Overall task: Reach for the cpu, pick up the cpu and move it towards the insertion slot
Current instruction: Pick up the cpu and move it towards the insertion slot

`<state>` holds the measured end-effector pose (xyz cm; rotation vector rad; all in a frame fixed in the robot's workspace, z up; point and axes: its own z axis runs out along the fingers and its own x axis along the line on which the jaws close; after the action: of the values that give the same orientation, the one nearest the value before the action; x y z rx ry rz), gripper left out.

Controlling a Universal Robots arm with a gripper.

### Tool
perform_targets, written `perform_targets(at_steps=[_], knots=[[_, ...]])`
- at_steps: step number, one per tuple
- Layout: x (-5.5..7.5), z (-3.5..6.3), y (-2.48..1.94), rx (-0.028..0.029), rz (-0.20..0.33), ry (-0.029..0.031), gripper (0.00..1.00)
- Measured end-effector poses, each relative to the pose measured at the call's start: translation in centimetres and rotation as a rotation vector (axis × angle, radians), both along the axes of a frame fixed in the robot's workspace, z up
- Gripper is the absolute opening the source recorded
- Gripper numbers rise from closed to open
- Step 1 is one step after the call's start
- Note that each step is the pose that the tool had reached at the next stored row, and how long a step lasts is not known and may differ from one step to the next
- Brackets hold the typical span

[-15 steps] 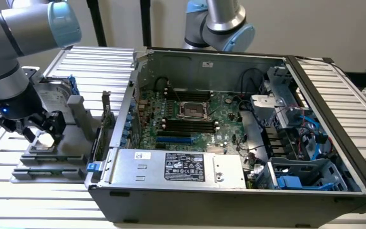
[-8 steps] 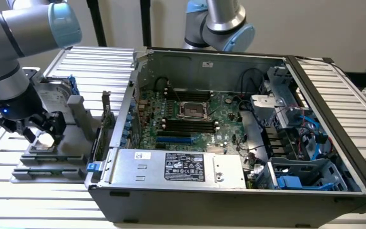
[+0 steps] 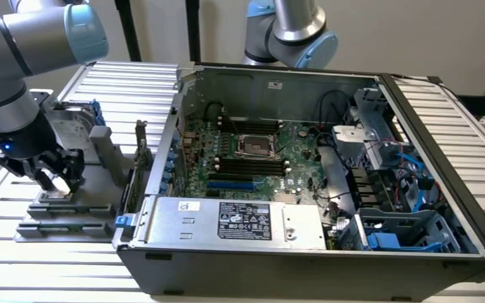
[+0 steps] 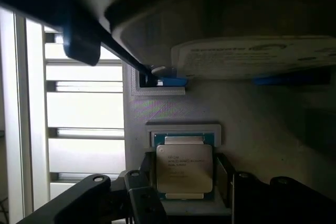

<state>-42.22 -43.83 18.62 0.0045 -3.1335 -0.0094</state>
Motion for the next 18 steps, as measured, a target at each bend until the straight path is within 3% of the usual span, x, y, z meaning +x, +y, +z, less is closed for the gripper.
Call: perform_targets(at_steps=[12,18], knots=[[0.0,0.18,0.0,0.0,0.0,0.0009,0.55],[0.0,1.91,0.0,-0.0001,0.0,0.0025,0.55]])
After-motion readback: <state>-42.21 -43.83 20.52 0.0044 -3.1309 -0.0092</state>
